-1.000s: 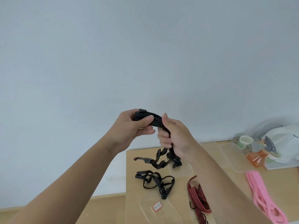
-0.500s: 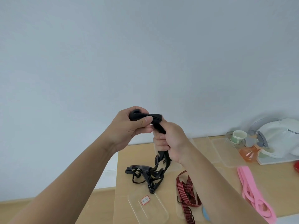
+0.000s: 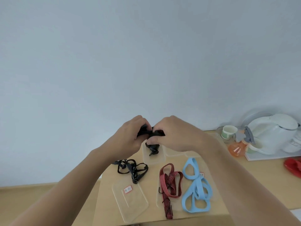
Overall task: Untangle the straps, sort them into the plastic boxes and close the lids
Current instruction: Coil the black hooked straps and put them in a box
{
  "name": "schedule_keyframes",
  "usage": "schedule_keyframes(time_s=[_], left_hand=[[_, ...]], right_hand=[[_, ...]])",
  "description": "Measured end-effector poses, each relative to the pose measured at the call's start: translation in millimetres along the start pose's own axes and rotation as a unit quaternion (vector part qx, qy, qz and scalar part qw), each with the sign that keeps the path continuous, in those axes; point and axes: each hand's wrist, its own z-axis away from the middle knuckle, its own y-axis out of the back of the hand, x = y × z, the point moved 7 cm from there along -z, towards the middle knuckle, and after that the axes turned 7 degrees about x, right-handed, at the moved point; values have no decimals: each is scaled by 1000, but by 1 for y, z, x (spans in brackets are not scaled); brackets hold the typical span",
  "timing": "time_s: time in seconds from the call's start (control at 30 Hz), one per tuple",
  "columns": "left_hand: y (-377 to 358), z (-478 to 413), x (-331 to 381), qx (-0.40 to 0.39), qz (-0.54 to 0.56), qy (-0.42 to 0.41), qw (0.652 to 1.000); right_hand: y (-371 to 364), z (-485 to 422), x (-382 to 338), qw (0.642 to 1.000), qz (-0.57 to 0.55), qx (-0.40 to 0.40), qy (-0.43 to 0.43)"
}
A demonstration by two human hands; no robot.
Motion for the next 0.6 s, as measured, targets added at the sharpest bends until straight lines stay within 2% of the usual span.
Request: schedule_keyframes(time_s=[0.17,0.23,0.3,0.37,0.43,0.53,0.6], left_hand=[[-25,13,35,-96,32,2,995],[-34,17,53,-108,120,11,987],[-32,17,66,-82,208,17,975],[-30,16,73,-43,244,12,969],[-33,15,73,4,279,30,960],[-43,12,68,94,338,99,931],[-51,11,62,131,301,133,935]], right_hand=[[32,11,23,987,-156,-18,25],[35,13,32,963,-262,-40,55],[27,13,44,909,-408,-63,57],[11,14,55,843,-534,-66,26],[-12,18,62,796,-602,-53,-29],[-41,32,62,782,-611,-15,-120],[-54,42,63,775,-610,8,-164]])
